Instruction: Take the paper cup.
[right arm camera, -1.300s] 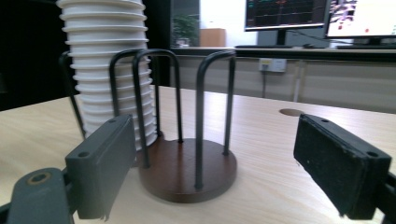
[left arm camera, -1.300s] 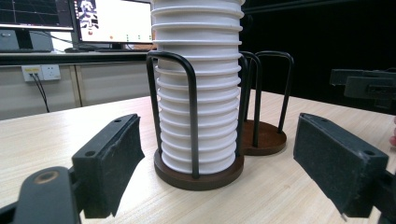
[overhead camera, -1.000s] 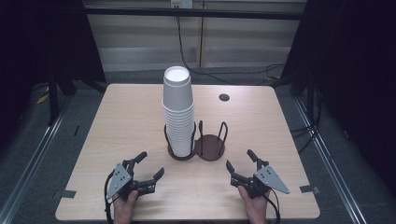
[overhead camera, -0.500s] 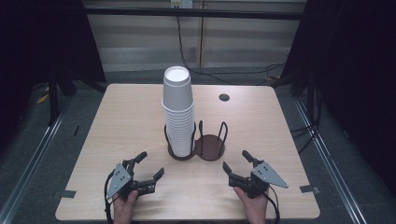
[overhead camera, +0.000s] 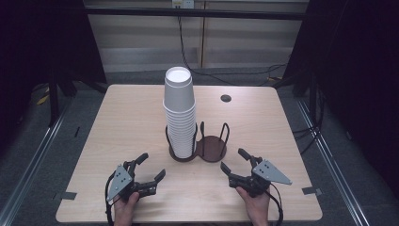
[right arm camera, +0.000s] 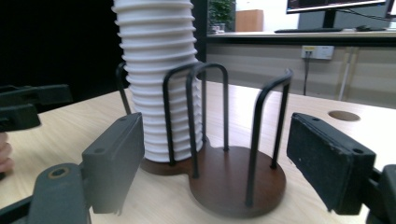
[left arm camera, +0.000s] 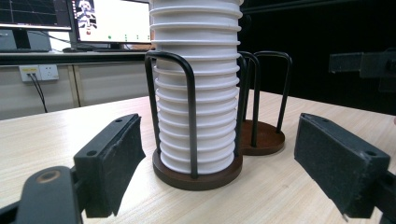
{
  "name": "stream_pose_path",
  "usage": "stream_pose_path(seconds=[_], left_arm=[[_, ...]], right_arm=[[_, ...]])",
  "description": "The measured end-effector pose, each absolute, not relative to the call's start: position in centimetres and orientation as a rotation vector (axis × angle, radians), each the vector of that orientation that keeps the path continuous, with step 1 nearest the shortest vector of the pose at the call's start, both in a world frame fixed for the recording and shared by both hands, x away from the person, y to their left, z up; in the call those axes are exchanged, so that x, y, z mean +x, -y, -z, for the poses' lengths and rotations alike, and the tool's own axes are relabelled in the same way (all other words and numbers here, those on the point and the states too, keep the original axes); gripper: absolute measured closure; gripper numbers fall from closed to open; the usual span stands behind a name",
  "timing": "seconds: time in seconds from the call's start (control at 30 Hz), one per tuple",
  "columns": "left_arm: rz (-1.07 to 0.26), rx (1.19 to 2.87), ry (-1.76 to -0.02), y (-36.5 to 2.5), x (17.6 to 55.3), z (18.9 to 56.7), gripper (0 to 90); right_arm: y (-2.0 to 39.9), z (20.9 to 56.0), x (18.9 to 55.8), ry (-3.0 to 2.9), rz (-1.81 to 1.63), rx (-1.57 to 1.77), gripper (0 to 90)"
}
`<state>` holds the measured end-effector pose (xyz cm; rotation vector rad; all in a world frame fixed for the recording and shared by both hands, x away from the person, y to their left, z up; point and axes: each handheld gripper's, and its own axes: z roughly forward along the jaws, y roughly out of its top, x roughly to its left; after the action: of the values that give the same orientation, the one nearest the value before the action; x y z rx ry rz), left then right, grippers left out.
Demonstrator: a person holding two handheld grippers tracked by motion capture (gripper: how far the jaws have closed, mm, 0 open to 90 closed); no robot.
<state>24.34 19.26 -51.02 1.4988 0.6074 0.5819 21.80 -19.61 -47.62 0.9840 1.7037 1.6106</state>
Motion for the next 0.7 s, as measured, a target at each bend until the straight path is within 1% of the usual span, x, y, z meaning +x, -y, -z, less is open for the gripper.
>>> stream_pose_path(seconds=[0.13, 0.27, 0.57, 0.63, 0.7], left_arm=[[-0.582, 1.499, -0.607, -19.3, 24.3, 51.0, 15.5], [-0.585, 1.504, -0.605, -19.3, 24.4, 51.0, 15.5], [-0.582, 1.499, -0.607, -19.3, 24.3, 51.0, 15.5], [-0.590, 1.504, -0.604, -19.3, 24.4, 51.0, 15.5], [-0.592, 1.507, -0.603, -19.3, 24.4, 51.0, 15.6]], right_arm=[[19.2, 46.7, 22.3, -1.733, -1.609, 0.973, 18.9], [18.7, 46.0, 22.6, -1.771, -1.606, 0.950, 21.4], [17.6, 44.3, 23.2, -1.818, -1.616, 0.916, 22.5], [17.4, 43.9, 23.3, -1.836, -1.627, 0.915, 24.9], [17.3, 43.6, 23.4, -1.822, -1.622, 0.900, 24.9]])
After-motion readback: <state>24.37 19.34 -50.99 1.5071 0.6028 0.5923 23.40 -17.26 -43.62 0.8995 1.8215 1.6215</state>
